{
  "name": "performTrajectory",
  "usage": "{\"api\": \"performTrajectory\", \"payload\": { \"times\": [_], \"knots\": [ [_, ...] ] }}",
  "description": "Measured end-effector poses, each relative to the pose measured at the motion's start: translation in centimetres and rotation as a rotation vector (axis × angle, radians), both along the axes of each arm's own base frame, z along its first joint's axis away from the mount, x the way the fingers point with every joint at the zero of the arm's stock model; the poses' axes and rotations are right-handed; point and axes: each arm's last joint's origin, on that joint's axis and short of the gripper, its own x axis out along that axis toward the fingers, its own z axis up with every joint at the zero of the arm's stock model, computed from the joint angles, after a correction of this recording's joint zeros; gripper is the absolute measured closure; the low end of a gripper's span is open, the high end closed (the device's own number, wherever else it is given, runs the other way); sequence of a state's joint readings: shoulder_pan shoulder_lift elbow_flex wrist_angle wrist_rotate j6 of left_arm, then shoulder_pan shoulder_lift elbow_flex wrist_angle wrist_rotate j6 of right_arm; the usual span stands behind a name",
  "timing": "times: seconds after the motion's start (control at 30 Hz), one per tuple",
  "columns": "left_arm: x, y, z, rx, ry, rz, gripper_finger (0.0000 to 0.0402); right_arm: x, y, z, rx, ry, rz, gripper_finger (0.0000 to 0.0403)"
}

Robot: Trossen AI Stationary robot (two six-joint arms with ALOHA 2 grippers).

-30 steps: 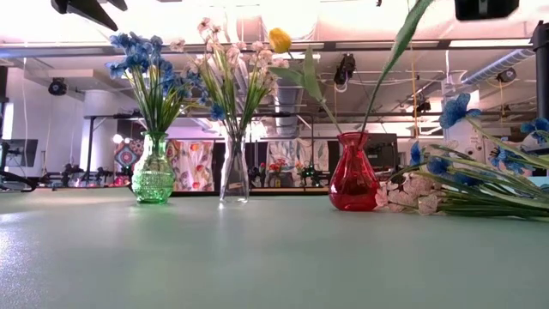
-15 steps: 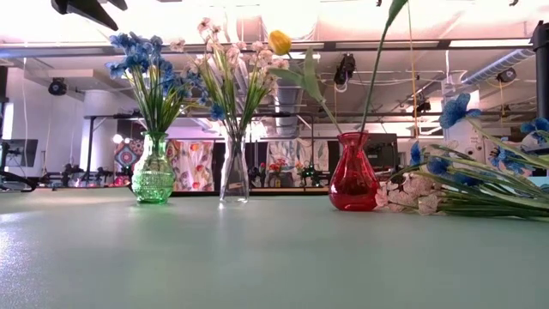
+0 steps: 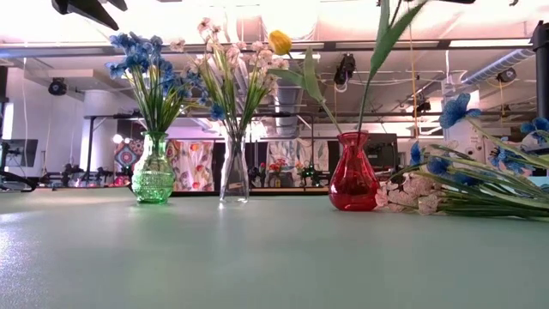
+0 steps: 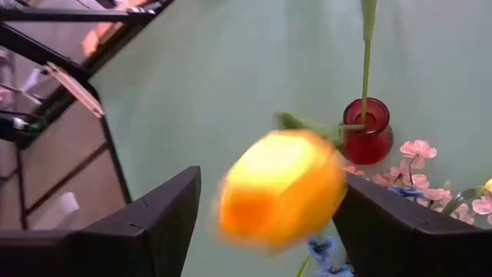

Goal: Sort flowers into vase by color
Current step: Put the blue flowers into the green vase

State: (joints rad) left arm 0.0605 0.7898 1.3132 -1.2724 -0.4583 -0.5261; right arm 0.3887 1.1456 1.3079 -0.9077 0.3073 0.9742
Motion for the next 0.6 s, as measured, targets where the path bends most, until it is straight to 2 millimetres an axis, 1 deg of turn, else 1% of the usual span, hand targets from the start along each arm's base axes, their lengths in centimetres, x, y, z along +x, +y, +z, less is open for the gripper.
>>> {"api": "performTrajectory", "payload": {
  "times": [0.1,0.17,0.3,0.4,0.6],
  "knots": [
    [0.0,0.0,0.0,-0.004,-0.003,0.004,0.0119,0.5,0.2,-0.4,-0.009,0.018,0.0,0.0109],
    [0.0,0.0,0.0,-0.005,-0.004,0.004,0.0119,0.4,0.1,-0.4,-0.001,0.024,-0.006,0.0089],
    [0.0,0.0,0.0,-0.017,-0.005,-0.009,0.0119,-0.6,-0.2,0.0,0.038,0.074,-0.029,0.0058],
    [0.0,-0.1,0.0,-0.021,-0.004,-0.013,0.0119,-1.5,-0.7,0.8,0.031,0.078,-0.08,0.0049],
    [0.1,-0.1,0.0,-0.021,-0.012,-0.013,0.012,-2.4,-1.5,2.8,-0.046,-0.026,-0.151,0.0055]
  ]
}}
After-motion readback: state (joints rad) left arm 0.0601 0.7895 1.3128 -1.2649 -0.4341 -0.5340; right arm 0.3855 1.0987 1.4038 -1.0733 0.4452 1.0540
